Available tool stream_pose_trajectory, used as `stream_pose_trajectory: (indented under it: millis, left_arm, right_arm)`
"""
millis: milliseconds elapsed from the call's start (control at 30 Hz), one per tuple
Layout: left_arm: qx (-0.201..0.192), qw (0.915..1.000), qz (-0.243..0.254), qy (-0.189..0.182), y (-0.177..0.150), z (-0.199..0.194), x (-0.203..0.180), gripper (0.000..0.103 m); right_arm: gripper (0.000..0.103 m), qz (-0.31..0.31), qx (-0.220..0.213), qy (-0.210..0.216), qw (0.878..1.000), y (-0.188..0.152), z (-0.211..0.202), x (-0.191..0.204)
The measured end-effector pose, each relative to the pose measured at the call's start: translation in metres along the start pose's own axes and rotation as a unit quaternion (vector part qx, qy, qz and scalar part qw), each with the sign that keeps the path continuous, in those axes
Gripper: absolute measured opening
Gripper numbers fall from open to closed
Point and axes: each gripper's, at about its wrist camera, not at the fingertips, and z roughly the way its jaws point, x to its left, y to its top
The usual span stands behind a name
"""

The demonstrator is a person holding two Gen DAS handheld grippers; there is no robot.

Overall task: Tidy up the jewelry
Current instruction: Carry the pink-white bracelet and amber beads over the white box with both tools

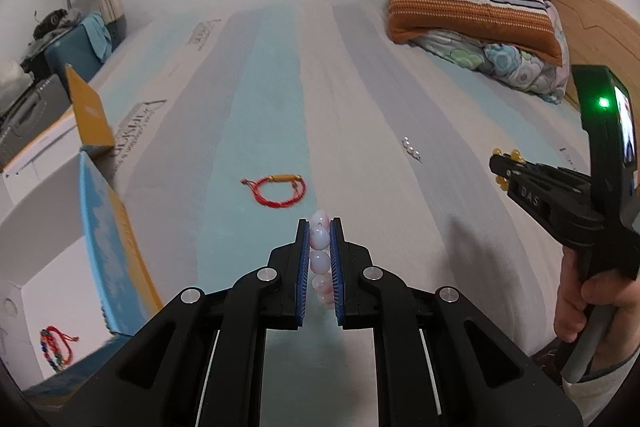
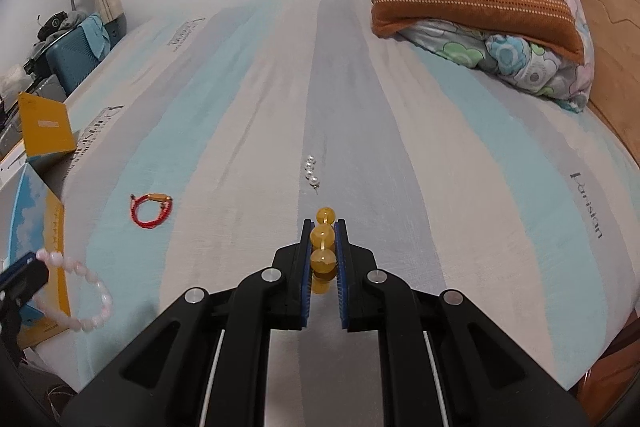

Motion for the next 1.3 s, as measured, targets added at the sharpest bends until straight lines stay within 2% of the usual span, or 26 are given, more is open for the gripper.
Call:
stream_pose_trajectory:
  millis: [367,567,933,1300]
  left_arm:
    - [-0.018,0.9996,-0.010,0.019,0.004,-0.034,0.030,0.010]
    - [-0.026,0.9990,-0.018,0.030,0.001,-0.053,0.052,0.010]
    - [-0.046,0.9953,-0.055,0.065,-0.010,-0.095,0.116,0.010]
    - [-0.040,0.9881,-0.101,0.109,-0.037,-0.118,0.190,0.010]
  right_arm:
    - [0.009,-0.025,-0.016,0.012,0.999,0.005,-0.027,0.039]
    - [0.009,-0.039,-0.023,0.030,0.999,0.006,-0.040,0.073]
    - [0.009,-0.083,-0.036,0.069,0.994,0.006,-0.065,0.159]
    - [0.009,-0.137,-0.032,0.125,0.982,-0.008,-0.080,0.255]
